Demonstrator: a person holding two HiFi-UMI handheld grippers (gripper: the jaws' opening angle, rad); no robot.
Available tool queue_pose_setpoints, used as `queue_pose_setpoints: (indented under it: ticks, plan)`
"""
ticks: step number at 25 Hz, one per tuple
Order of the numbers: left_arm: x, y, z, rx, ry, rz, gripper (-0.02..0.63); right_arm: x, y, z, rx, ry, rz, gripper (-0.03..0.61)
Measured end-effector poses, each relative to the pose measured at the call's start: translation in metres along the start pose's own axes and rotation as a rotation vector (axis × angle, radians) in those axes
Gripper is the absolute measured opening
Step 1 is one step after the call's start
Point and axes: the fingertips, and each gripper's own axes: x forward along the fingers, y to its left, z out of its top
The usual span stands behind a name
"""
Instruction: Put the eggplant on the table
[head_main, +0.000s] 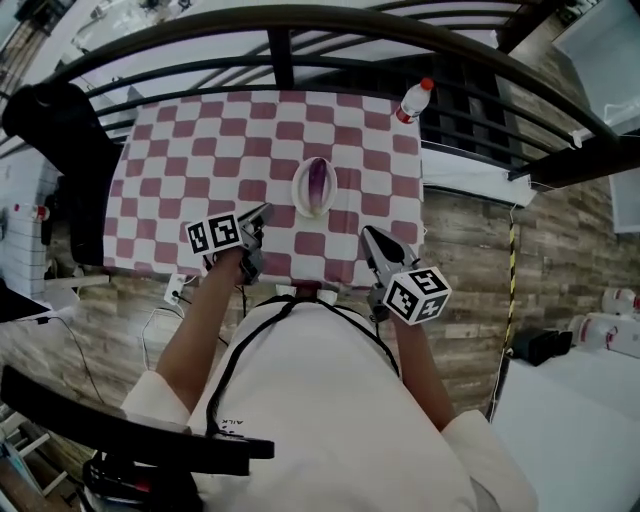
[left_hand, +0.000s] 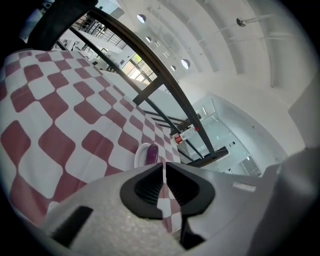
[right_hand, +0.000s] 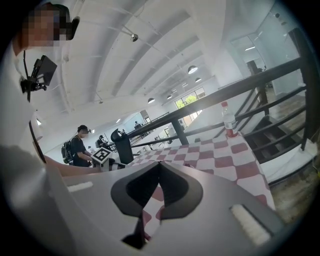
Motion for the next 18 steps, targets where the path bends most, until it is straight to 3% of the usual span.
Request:
queue_pose_setpoints:
  ticks: [5,12,18]
  plan:
    - [-0.012,-0.017,0.011,0.032,-0.038,-0.017,0.020,0.003,-0.001,0.006,-0.008,0.001,0.013,0.008]
    - [-0.029,-0.037,0.020,0.145,-0.068,-0.003,0.018,0.008,0.006,0.021,-0.029,-0.012,0.037,0.008]
    - [-0.034,-0.061,0.033,0.197,-0.106,-0.046,0.008,0.009,0.010,0.033,-0.036,-0.033,0.047,0.008]
